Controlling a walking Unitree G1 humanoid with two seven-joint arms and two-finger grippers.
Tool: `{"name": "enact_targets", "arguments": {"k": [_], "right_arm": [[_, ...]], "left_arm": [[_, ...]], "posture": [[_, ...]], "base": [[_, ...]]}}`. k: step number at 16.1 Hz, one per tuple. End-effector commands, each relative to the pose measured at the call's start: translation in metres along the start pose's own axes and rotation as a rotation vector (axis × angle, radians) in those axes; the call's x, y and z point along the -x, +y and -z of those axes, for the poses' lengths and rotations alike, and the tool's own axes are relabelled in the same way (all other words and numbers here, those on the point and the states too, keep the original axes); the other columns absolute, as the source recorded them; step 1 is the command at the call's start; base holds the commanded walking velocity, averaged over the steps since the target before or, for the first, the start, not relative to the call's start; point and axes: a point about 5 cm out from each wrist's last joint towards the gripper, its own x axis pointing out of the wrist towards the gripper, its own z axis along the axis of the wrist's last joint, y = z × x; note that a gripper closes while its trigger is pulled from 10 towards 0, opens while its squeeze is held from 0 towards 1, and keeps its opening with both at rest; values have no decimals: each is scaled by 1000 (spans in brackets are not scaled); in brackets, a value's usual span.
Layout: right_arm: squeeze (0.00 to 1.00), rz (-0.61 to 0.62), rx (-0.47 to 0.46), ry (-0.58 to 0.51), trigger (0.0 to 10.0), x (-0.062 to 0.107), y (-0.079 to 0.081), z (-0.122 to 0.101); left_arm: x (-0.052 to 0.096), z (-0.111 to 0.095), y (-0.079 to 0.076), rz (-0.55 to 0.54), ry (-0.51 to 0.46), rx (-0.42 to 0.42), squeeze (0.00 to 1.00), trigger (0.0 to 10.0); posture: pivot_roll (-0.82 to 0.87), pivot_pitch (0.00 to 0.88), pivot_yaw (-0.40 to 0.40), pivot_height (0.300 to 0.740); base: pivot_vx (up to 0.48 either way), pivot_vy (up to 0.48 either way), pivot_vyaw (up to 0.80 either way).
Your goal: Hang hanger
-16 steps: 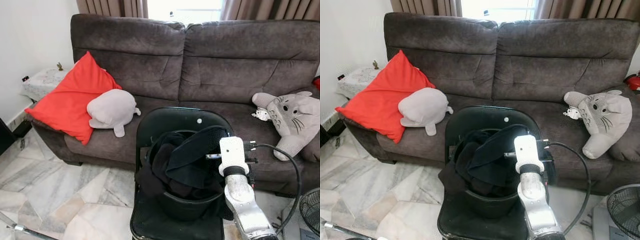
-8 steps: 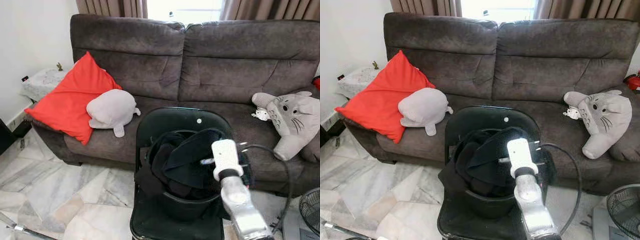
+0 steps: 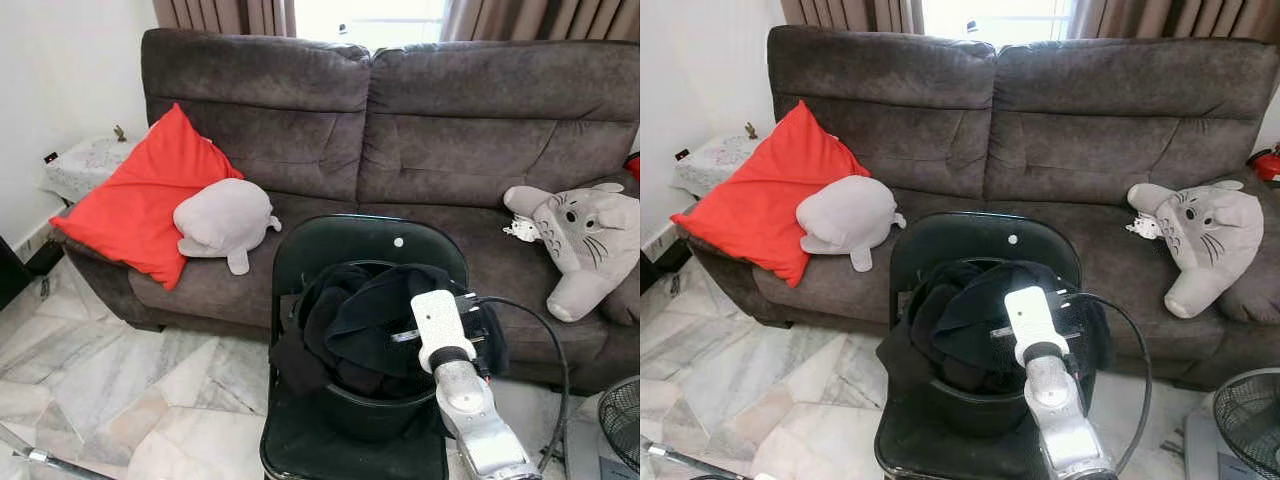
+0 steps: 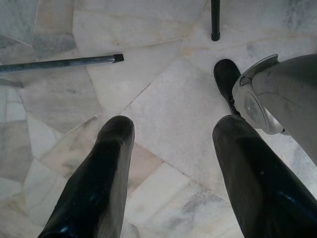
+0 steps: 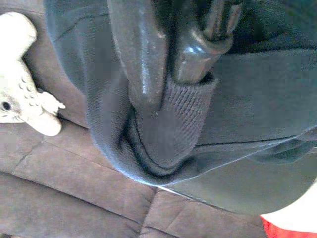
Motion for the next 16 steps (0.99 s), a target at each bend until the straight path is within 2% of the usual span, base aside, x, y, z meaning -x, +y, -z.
{"name": "enact_targets", "arguments": {"k": [1, 2, 3, 10, 16], "right_arm": [[1000, 26, -7, -11, 10000, -1, -4, -1], [851, 31, -9, -17, 10000, -2, -5, -2], [0, 31, -9, -17, 10000, -2, -5, -2], [0, 42, -24, 43, 10000, -7, -4, 10], [0, 91, -33, 18, 10000, -24, -23, 3]], "left_arm": [[1, 5, 2, -5, 23, 5, 0, 10000], [1, 5, 2, -6, 23, 5, 0, 10000], [1, 5, 2, -6, 23, 5, 0, 10000], [1, 5, 3, -6, 21, 4, 0, 10000], [1, 4, 3, -11, 15, 3, 0, 10000]], "posture": [[68, 0, 58, 740], [67, 0, 58, 740], [67, 0, 58, 740], [72, 0, 60, 740], [78, 0, 62, 740]], "base": [[0, 0, 0], [0, 0, 0], [0, 0, 0], [0, 0, 0], [0, 0, 0]]}}
